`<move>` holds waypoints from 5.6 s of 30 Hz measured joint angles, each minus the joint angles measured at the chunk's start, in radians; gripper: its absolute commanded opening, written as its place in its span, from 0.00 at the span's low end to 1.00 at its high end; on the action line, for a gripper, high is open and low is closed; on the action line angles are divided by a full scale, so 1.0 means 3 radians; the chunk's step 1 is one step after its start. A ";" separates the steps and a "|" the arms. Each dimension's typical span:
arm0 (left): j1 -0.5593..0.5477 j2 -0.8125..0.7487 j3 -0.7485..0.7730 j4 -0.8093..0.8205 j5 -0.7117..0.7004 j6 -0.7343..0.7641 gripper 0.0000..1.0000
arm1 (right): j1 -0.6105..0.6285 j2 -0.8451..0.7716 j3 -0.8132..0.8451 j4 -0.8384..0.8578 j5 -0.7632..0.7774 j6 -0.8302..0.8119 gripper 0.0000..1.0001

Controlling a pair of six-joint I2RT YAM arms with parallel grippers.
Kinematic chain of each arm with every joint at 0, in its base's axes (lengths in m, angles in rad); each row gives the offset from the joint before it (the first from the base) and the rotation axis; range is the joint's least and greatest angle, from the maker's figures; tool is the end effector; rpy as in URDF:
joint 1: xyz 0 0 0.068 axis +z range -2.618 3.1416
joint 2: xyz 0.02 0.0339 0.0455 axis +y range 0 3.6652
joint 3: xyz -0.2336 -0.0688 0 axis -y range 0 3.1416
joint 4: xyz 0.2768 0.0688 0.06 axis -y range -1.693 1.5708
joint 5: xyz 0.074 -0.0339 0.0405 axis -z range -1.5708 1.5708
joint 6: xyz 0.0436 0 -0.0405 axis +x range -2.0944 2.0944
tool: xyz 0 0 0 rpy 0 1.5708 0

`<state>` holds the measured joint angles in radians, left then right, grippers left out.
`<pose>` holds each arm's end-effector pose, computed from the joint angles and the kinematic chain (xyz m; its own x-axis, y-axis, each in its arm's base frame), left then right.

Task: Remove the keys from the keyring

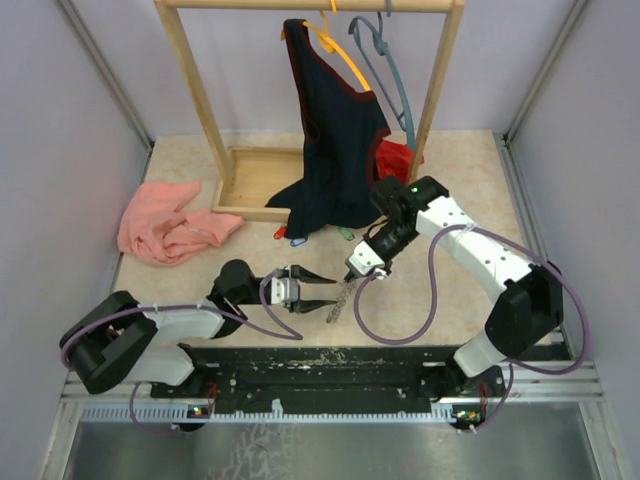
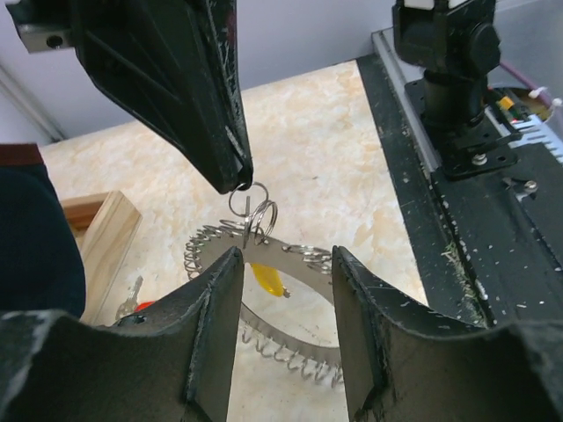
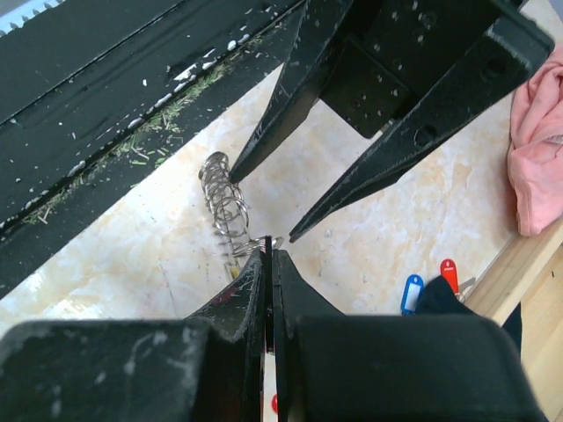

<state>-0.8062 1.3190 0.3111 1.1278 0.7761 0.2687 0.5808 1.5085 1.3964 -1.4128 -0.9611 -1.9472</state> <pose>0.1611 -0.2121 0.1502 0.3444 -0.0853 -0.9350 0.9387 0.0153 0.3444 0.2243 0.1900 0.2764 0.6284 -0.2245 -0.7448 -0.6496 -0.6781 -0.3437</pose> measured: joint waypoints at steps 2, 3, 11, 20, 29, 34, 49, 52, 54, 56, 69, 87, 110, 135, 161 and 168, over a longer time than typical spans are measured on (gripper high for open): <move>-0.0004 0.0042 -0.0003 -0.0019 -0.0062 0.0036 0.50 | 0.0005 0.0052 0.0029 -0.0050 0.0003 -0.0107 0.00; -0.0004 0.0072 -0.0003 -0.0022 -0.0112 0.0058 0.50 | 0.0010 0.0069 0.0039 -0.0074 0.0008 -0.0142 0.00; -0.0004 0.0276 -0.0004 0.0092 -0.0362 0.0079 0.40 | 0.0066 0.0079 0.0041 -0.0150 0.0009 -0.0257 0.00; -0.0004 0.0401 -0.0039 0.0403 -0.0290 -0.0136 0.37 | 0.0081 0.0079 0.0041 -0.0167 0.0006 -0.0258 0.00; -0.0062 0.0533 -0.0061 0.0573 -0.0192 -0.0289 0.36 | 0.0084 0.0079 0.0041 -0.0167 -0.0017 -0.0257 0.00; -0.0064 0.0585 -0.0061 0.0585 -0.0254 -0.0312 0.31 | 0.0084 0.0079 0.0041 -0.0168 -0.0031 -0.0257 0.00; -0.0100 0.0585 -0.0061 0.0613 -0.0451 -0.0359 0.32 | 0.0084 0.0079 0.0041 -0.0175 -0.0100 -0.0257 0.00; -0.0100 0.0598 -0.0058 0.0656 -0.0451 -0.0360 0.32 | 0.0084 0.0079 0.0041 -0.0177 -0.0112 -0.0256 0.00; -0.0107 0.0614 -0.0055 0.0684 -0.0451 -0.0361 0.31 | 0.0084 0.0079 0.0041 -0.0178 -0.0117 -0.0256 0.00; -0.0118 0.0636 -0.0052 0.0717 -0.0449 -0.0366 0.31 | 0.0084 0.0079 0.0041 -0.0181 -0.0118 -0.0256 0.00; -0.0137 0.0720 0.0000 0.0844 -0.0245 -0.0402 0.32 | 0.0084 0.0079 0.0041 -0.0195 -0.0120 -0.0254 0.00; -0.0150 0.0846 0.0045 0.0959 -0.0273 -0.0483 0.00 | 0.0084 0.0079 0.0041 -0.0216 -0.0121 -0.0252 0.00; -0.0373 -0.0551 0.0514 -0.1905 -0.1575 0.0799 0.00 | 0.0083 -0.0539 -0.0453 0.0823 0.0161 0.1127 0.37; -0.0682 -0.0698 0.1106 -0.3192 -0.2368 0.1356 0.00 | -0.0234 -0.0894 -0.1100 0.2490 -0.0342 0.3279 0.41; -0.0696 -0.0641 0.1261 -0.3407 -0.2263 0.1198 0.00 | 0.0053 -0.0767 -0.1209 0.2984 0.0071 0.3559 0.00; -0.0696 -0.0641 0.1268 -0.3415 -0.2323 0.1106 0.19 | 0.0065 -0.0767 -0.1208 0.3014 0.0140 0.3601 0.00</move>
<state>-1.0149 1.1267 0.6914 0.1032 0.0792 0.6006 0.6003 1.2785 1.0340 -0.5087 -0.9192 -0.8669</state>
